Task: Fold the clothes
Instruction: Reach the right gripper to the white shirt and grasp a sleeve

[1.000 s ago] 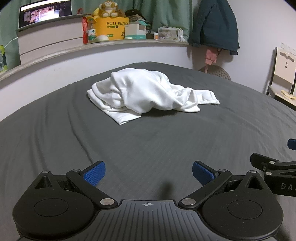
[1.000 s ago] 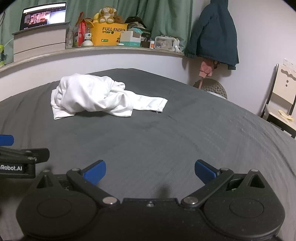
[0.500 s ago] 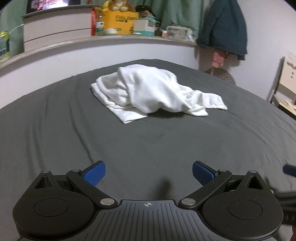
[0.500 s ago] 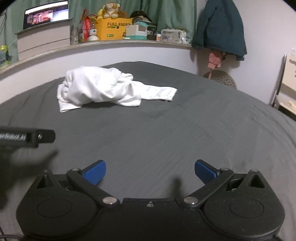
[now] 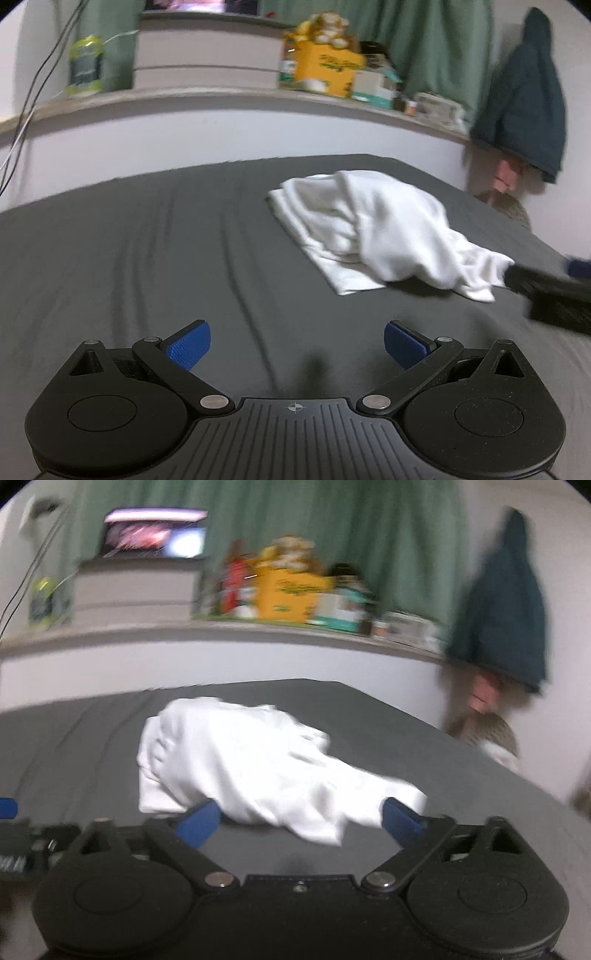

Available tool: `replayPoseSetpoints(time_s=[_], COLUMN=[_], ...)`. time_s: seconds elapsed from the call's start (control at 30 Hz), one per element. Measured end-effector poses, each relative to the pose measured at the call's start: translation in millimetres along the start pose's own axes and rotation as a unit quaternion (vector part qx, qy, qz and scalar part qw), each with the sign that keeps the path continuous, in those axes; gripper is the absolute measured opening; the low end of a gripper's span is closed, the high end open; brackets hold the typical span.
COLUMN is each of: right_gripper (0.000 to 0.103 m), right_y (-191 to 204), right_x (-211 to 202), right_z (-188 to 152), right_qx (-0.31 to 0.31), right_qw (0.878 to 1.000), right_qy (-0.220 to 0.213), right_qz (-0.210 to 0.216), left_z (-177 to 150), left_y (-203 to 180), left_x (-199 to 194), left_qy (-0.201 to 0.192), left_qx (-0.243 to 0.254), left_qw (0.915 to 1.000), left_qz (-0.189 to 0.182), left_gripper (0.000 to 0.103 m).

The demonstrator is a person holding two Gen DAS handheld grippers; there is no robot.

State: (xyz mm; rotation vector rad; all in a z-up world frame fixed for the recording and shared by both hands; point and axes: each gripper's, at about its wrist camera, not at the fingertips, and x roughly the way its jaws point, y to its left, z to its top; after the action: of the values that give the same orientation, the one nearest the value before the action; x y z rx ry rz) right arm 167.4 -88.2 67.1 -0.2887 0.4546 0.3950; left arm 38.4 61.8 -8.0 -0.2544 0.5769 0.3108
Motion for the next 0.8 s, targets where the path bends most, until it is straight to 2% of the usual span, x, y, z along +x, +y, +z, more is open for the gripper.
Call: replayPoseSetpoints(time_s=[0.1, 0.2, 0.23, 0.27, 0.33, 0.43, 0.5, 0.6, 0.7, 0.8], right_gripper=[0.074, 0.057, 0.049, 0.033, 0.008, 0.004, 0.004, 0.003, 0.003, 0.003], right_y=[21.5, 39.2, 42.4, 44.9, 45.4, 35.1, 18.3, -13.4, -35.3, -65.4], right_x=[33.0, 62.8, 70.7, 76.7, 81.3, 69.3, 47.2, -1.0, -64.6, -134.6], right_z=[12.8, 21.4, 22.8, 23.8, 25.0, 30.8, 37.2, 50.2, 54.9, 33.9], right_qx=[-0.051, -0.082, -0.083, -0.081, -0.058, 0.004, 0.072, 0.183, 0.232, 0.271], right_qw=[0.998, 0.995, 0.994, 0.994, 0.994, 0.996, 0.996, 0.981, 0.967, 0.952], right_qy=[0.026, 0.053, 0.062, 0.070, 0.087, 0.075, 0.044, -0.024, -0.094, -0.143], right_qz=[0.028, 0.033, 0.032, 0.035, 0.042, 0.040, 0.038, 0.052, 0.043, 0.020], left_z=[-0.2, 0.4, 0.1, -0.2, -0.8, -1.8, -3.5, -4.7, -4.8, -5.3], left_y=[6.6, 11.2, 12.6, 13.8, 16.0, 19.0, 21.6, 21.8, 19.5, 15.2], left_x=[5.3, 12.1, 14.8, 17.2, 22.0, 29.0, 34.1, 39.1, 37.9, 34.6], left_qy=[0.001, 0.009, 0.013, 0.016, 0.023, 0.033, 0.046, 0.051, 0.041, 0.026], left_qx=[-0.021, -0.040, -0.048, -0.053, -0.065, -0.082, -0.100, -0.124, -0.130, -0.128], left_qw=[0.9997, 0.9991, 0.9987, 0.9984, 0.9976, 0.9957, 0.9936, 0.9907, 0.9905, 0.9913], left_qz=[0.012, 0.010, 0.009, 0.010, 0.014, 0.025, 0.024, 0.024, 0.012, -0.009], left_gripper=[0.103, 0.103, 0.103, 0.103, 0.103, 0.103, 0.103, 0.103, 0.103, 0.103])
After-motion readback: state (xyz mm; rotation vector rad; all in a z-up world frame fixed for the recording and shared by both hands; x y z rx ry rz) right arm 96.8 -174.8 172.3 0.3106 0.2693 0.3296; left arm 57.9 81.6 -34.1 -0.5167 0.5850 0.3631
